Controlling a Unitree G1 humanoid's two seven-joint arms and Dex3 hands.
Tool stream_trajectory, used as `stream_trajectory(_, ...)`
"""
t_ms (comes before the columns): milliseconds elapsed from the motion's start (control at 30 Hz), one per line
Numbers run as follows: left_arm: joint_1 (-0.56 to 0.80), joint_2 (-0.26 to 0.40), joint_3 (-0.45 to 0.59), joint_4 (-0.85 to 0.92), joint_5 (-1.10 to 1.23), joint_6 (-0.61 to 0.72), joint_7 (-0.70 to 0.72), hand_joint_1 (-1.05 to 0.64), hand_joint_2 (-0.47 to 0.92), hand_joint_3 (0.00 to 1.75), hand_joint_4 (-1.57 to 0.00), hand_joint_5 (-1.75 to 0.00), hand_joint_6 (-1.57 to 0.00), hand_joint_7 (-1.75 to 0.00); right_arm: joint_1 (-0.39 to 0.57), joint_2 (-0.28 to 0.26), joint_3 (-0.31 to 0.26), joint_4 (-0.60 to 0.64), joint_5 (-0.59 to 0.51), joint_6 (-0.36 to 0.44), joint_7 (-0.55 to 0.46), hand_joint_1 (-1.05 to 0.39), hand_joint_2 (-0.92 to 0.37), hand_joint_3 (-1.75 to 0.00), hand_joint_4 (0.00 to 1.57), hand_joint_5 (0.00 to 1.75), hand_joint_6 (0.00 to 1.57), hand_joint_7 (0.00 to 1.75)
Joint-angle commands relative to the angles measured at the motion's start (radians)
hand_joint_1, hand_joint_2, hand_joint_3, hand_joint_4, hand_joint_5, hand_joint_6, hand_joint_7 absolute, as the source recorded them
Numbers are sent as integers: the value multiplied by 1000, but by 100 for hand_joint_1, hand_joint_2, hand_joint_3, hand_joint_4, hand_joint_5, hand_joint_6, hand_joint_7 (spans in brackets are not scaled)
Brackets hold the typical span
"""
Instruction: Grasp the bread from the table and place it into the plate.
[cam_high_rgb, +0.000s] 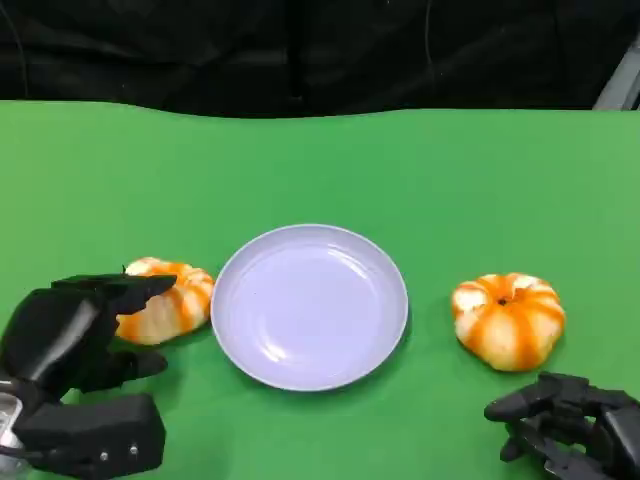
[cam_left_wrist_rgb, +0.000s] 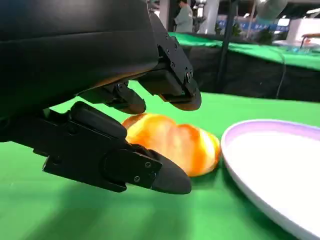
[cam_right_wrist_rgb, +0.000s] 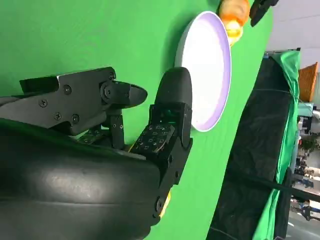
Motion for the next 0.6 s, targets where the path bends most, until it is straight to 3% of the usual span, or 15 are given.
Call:
stream_trajectory(33,-38,-1,-17,50,-14,16,5,-69,92,7,-59,-1,-60,0,-1,-5,-2,3,5,-7,-3,2,-92,-37,74,131,90,73)
stream_trajectory(600,-116,-22,-81,172,-26,52,-17,-69,92,8,-59,0,-60,0,-12,-1,-3,15,3,-14,-5,3,-92,-38,75,132,91,73)
